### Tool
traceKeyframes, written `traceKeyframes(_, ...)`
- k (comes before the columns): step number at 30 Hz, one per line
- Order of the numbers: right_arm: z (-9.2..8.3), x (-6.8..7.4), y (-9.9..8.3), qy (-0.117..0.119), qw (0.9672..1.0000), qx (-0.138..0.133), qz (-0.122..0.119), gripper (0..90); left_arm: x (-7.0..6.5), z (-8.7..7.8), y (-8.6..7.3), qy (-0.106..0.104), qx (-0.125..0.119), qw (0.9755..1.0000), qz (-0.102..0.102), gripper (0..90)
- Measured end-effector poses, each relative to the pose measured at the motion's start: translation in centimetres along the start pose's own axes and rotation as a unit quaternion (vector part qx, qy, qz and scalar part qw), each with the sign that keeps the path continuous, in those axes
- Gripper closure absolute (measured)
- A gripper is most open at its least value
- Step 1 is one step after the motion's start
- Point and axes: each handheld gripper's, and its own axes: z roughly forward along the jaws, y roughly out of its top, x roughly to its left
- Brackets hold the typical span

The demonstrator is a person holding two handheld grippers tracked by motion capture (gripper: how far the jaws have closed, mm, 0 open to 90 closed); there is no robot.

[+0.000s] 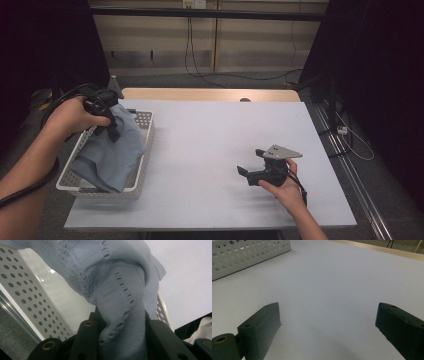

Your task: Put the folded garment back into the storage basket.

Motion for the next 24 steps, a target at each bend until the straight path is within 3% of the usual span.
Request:
traceKeyframes(9,0.1,0.1,0.0,0.002,1.0,0.001,-0.003,5.4,0.6,-0.3,0.1,0.004,-0.003,0.9999,-0.009,72.0)
traceKeyframes(18,0.3,0.1,0.0,0.002,1.0,0.004,-0.002,5.3,1.2,0.5,0.5,0.007,-0.014,0.9998,-0.013,71.9)
traceKeyframes(24,0.2,0.1,0.0,0.002,1.0,0.002,-0.002,5.4,1.3,1.4,0.0,0.005,-0.006,0.9999,-0.012,71.9)
